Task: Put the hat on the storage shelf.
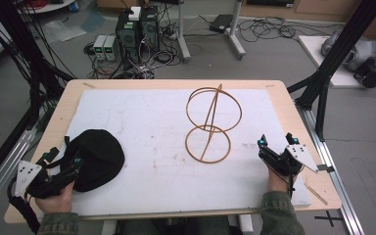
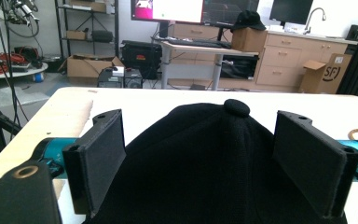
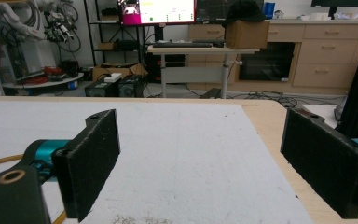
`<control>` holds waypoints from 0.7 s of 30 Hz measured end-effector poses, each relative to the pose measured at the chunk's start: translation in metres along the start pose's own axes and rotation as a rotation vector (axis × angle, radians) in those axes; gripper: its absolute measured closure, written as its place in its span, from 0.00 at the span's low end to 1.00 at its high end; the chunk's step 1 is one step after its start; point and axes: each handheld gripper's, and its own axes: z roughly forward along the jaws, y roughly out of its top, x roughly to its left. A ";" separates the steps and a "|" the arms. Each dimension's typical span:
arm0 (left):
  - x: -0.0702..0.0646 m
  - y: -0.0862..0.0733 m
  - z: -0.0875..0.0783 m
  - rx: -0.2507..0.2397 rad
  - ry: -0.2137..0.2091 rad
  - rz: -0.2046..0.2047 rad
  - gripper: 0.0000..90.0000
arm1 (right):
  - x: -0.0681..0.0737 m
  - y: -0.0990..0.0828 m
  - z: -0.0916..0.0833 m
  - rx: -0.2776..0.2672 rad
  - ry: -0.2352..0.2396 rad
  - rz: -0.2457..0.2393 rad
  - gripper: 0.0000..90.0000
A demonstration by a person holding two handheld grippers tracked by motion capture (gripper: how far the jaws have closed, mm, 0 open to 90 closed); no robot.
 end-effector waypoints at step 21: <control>0.005 0.000 -0.005 0.055 -0.010 -0.007 0.20 | -0.001 -0.001 0.001 0.005 0.002 0.005 0.12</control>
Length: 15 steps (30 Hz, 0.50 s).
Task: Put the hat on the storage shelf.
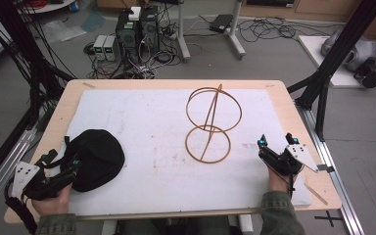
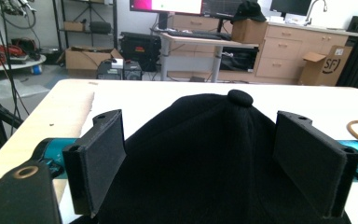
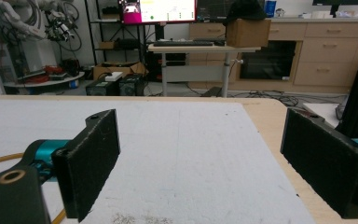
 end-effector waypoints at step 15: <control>-0.005 -0.003 0.011 0.150 -0.042 0.046 0.21 | 0.000 0.000 0.000 -0.001 0.005 0.000 0.12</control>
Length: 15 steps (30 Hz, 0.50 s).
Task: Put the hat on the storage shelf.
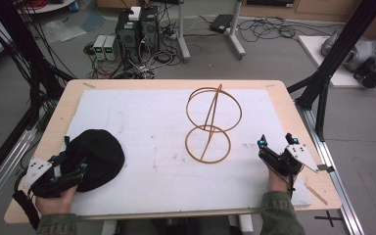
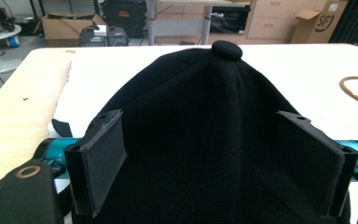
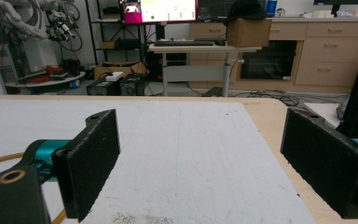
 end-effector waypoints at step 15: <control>-0.001 -0.001 0.004 0.060 -0.018 0.010 0.31 | 0.000 0.000 0.000 0.005 0.005 -0.001 0.12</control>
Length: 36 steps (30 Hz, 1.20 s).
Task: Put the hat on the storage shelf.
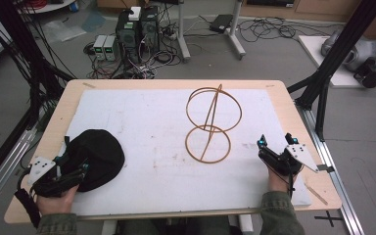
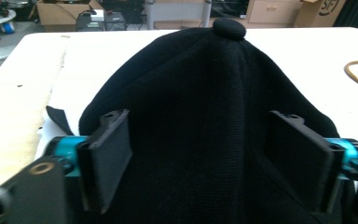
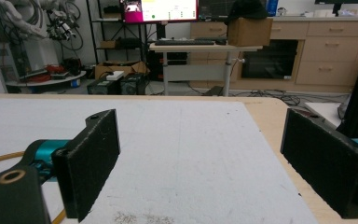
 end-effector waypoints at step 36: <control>-0.014 0.011 0.002 -0.070 -0.031 0.080 0.97 | 0.000 -0.001 0.000 0.002 0.007 -0.010 0.12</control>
